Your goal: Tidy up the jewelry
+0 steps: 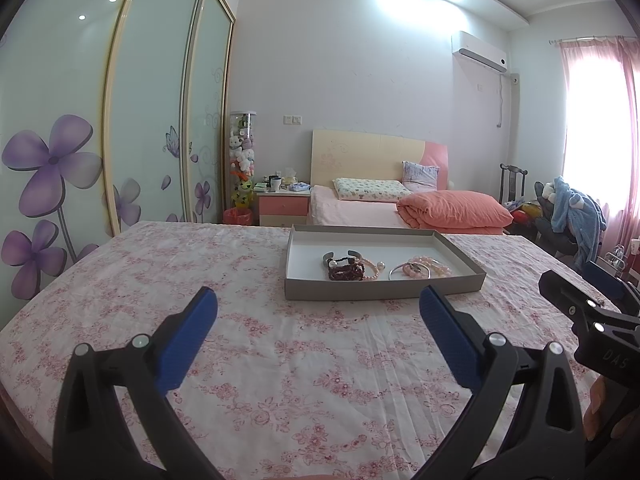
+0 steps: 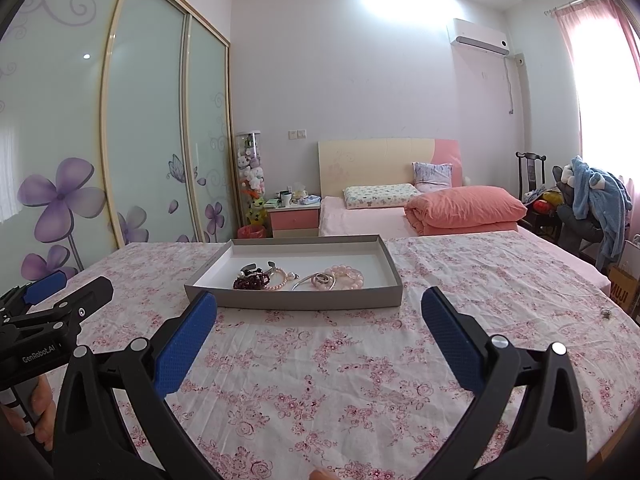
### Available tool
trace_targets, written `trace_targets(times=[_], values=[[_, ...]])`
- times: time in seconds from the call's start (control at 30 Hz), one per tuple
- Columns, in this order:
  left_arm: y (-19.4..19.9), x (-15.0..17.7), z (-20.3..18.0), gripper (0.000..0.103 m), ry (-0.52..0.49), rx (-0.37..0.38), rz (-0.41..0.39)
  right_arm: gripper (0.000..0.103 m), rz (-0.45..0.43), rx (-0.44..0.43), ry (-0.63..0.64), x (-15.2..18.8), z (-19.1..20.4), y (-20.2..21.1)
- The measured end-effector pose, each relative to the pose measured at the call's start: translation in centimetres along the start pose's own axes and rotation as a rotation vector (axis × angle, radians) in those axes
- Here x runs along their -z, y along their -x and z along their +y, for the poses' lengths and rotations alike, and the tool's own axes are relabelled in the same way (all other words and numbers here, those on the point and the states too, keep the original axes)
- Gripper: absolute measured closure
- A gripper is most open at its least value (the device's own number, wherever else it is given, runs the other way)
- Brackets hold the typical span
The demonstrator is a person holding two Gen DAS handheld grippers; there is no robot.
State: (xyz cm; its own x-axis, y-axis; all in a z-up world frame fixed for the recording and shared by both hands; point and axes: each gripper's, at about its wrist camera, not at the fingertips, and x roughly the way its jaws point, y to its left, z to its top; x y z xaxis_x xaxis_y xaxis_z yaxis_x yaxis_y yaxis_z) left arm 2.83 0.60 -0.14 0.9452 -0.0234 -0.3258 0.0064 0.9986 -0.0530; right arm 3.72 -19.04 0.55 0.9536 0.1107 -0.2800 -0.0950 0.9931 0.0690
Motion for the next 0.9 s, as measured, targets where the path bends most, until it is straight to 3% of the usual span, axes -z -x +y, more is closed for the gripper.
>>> trace_targets(times=[0.9], values=[[0.06,0.15,-0.26,0.004,-0.003,0.003,0.003,0.002,0.005,0.000,-0.001,0.34,0.18,-0.07]])
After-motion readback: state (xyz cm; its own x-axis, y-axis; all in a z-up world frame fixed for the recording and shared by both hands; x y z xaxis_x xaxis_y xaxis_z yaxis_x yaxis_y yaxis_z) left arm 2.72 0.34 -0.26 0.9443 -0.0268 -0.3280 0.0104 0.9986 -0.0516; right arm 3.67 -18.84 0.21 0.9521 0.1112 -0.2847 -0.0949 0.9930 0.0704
